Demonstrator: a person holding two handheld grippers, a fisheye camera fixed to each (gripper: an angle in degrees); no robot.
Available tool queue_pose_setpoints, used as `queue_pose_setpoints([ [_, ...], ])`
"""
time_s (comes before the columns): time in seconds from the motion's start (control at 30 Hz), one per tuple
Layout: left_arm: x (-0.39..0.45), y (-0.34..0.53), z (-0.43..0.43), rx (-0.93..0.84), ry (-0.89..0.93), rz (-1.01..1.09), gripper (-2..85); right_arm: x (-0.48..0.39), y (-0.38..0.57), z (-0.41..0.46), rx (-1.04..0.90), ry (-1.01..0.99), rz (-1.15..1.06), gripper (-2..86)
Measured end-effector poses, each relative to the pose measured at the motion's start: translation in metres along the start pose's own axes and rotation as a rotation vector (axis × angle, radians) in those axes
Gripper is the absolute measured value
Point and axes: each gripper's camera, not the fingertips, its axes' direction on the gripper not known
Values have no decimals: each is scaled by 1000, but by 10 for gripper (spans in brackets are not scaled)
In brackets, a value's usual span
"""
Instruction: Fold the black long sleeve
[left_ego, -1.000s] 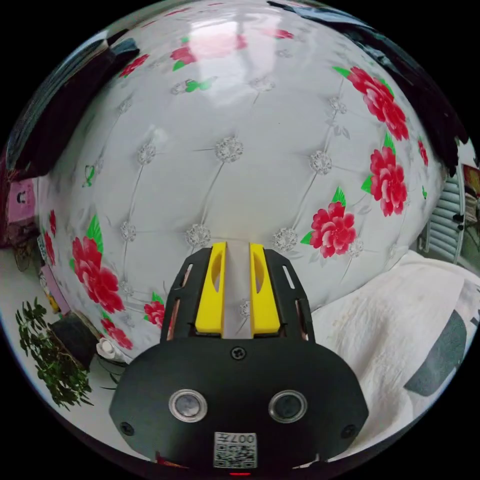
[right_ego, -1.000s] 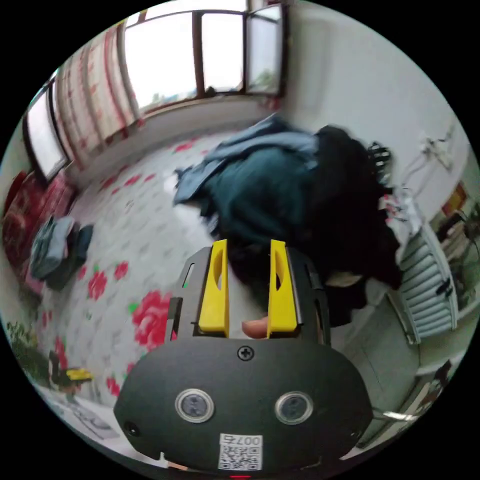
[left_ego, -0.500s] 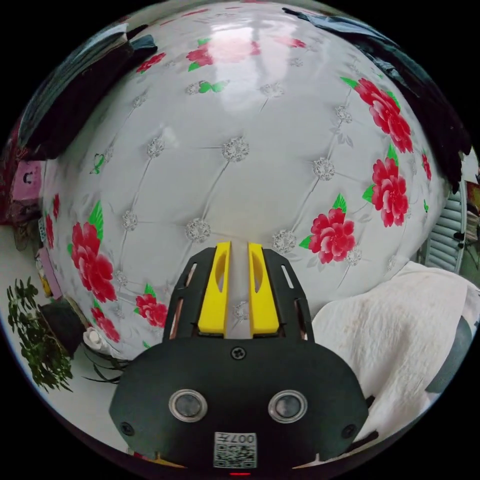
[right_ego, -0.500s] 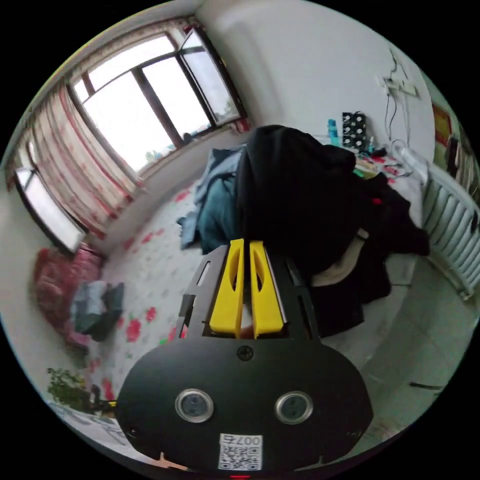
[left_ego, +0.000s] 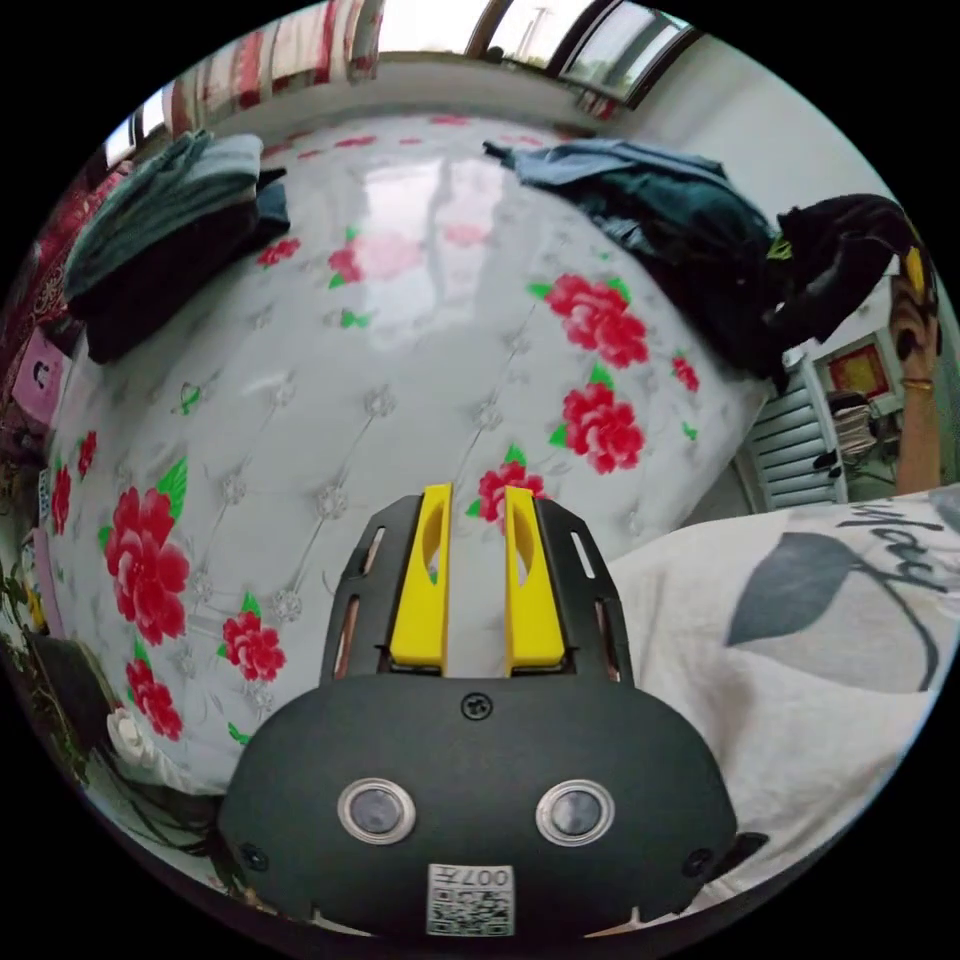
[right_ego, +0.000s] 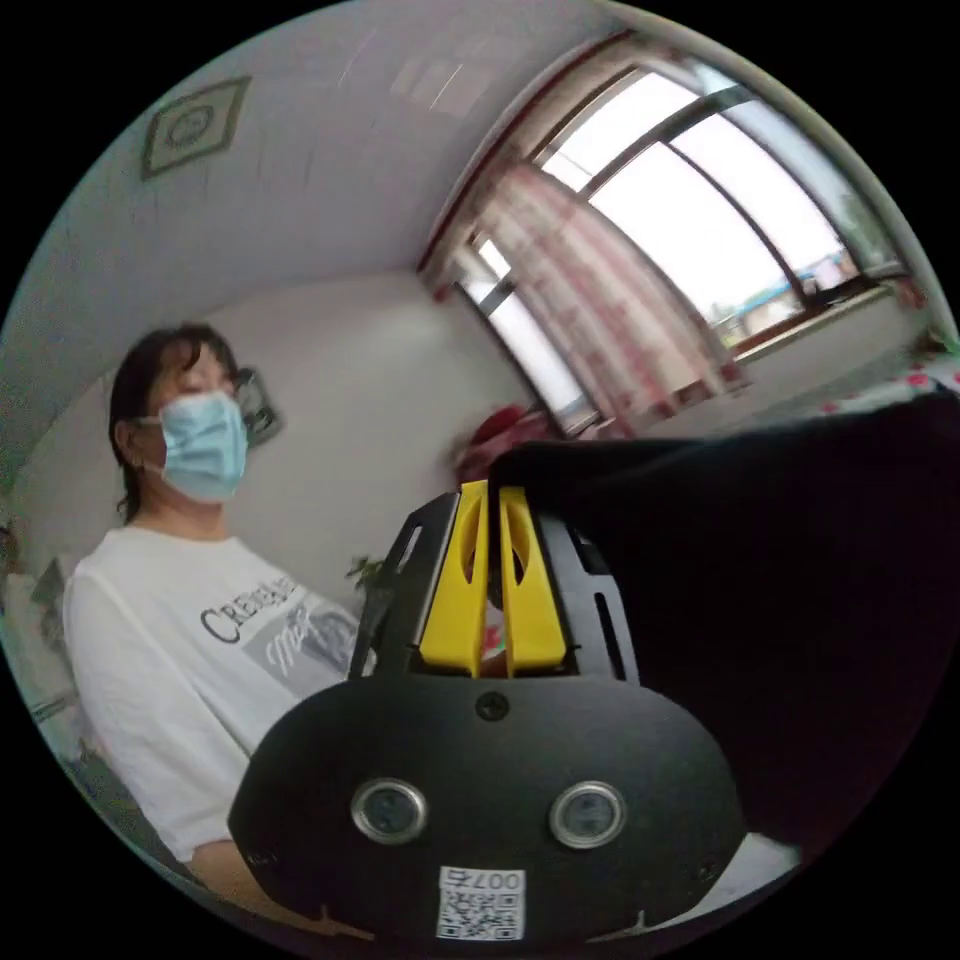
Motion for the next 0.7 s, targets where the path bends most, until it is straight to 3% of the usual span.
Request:
queue_pose_setpoints([
  [0.13,-1,20,-35,131,95,25,101,-17,30,177,-256,-524,45,1],
  [0.2,-12,42,-46,188,143,10,95,-20,58,247,-360,-641,103,4],
  [0.27,-23,61,-39,115,34,-38,63,-19,86,296,-464,-561,152,11],
  [0.37,-44,100,-21,1,-134,-78,52,-4,127,338,-637,-231,219,25],
  [0.5,-88,146,-22,1,-69,-210,64,20,168,323,-639,-10,315,37],
  [0.7,-132,152,-19,11,-35,-240,76,37,216,312,-575,122,454,55],
])
